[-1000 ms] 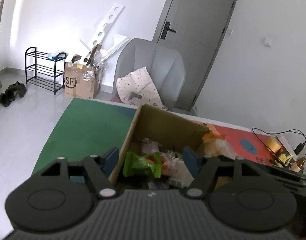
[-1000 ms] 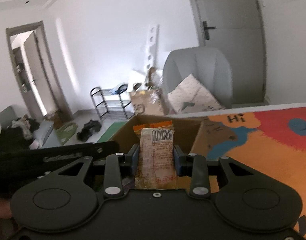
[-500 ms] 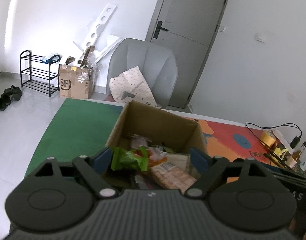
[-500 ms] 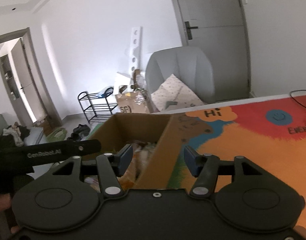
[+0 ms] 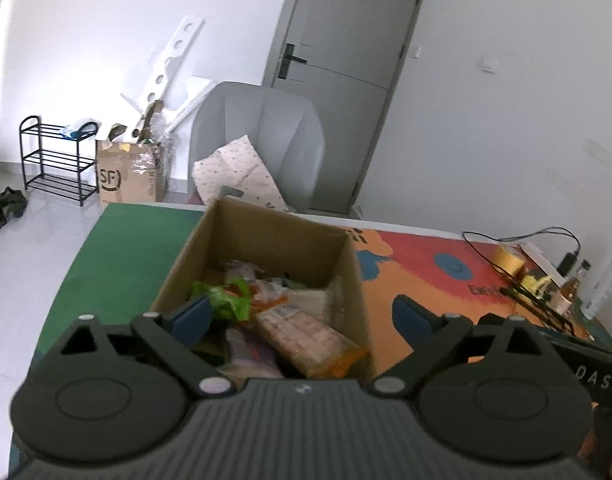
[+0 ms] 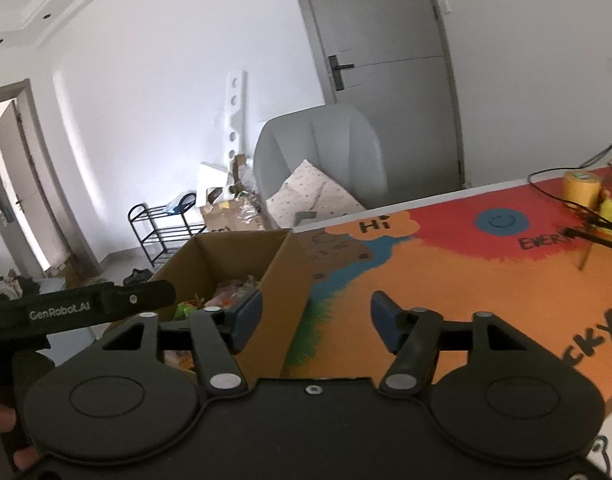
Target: Organize snacks
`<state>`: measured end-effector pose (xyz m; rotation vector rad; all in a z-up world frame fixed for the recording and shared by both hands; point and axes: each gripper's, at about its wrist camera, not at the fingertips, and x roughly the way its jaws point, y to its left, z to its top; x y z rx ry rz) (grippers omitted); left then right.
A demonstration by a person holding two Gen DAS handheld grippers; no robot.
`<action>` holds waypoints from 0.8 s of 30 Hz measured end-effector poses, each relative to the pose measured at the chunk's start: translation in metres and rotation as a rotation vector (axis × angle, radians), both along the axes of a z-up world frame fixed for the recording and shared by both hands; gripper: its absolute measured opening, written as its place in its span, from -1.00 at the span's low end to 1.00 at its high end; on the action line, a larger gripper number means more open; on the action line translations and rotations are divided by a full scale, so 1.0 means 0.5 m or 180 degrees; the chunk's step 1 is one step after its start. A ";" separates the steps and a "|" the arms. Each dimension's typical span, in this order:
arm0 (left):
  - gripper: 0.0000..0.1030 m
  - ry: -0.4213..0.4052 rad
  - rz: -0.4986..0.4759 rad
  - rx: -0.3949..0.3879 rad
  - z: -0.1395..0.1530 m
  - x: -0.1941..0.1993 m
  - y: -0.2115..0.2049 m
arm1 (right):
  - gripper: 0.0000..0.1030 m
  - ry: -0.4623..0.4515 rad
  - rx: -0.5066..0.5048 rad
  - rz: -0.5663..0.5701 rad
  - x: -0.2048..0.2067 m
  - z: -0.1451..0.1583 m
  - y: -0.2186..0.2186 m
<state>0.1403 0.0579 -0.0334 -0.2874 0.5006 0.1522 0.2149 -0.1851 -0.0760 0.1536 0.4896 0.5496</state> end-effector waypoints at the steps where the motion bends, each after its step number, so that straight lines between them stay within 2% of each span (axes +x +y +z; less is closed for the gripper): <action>1: 0.92 -0.0008 -0.0020 0.0000 0.002 -0.004 -0.004 | 0.47 -0.0011 0.0012 -0.0039 -0.006 0.000 -0.008; 5: 0.97 -0.0028 -0.0122 0.0037 0.009 -0.017 -0.022 | 0.82 -0.0046 0.0088 -0.0144 -0.021 0.001 -0.038; 8: 1.00 -0.0021 -0.0215 0.0057 0.014 -0.025 -0.038 | 1.00 -0.0056 0.0140 -0.0174 -0.034 0.000 -0.058; 15: 1.00 -0.0100 -0.0370 0.0105 0.031 -0.068 -0.060 | 1.00 0.0003 0.0191 -0.0289 -0.061 0.008 -0.090; 24: 1.00 -0.0168 -0.0461 0.0171 0.064 -0.124 -0.074 | 1.00 -0.0019 0.0194 -0.0228 -0.119 0.040 -0.115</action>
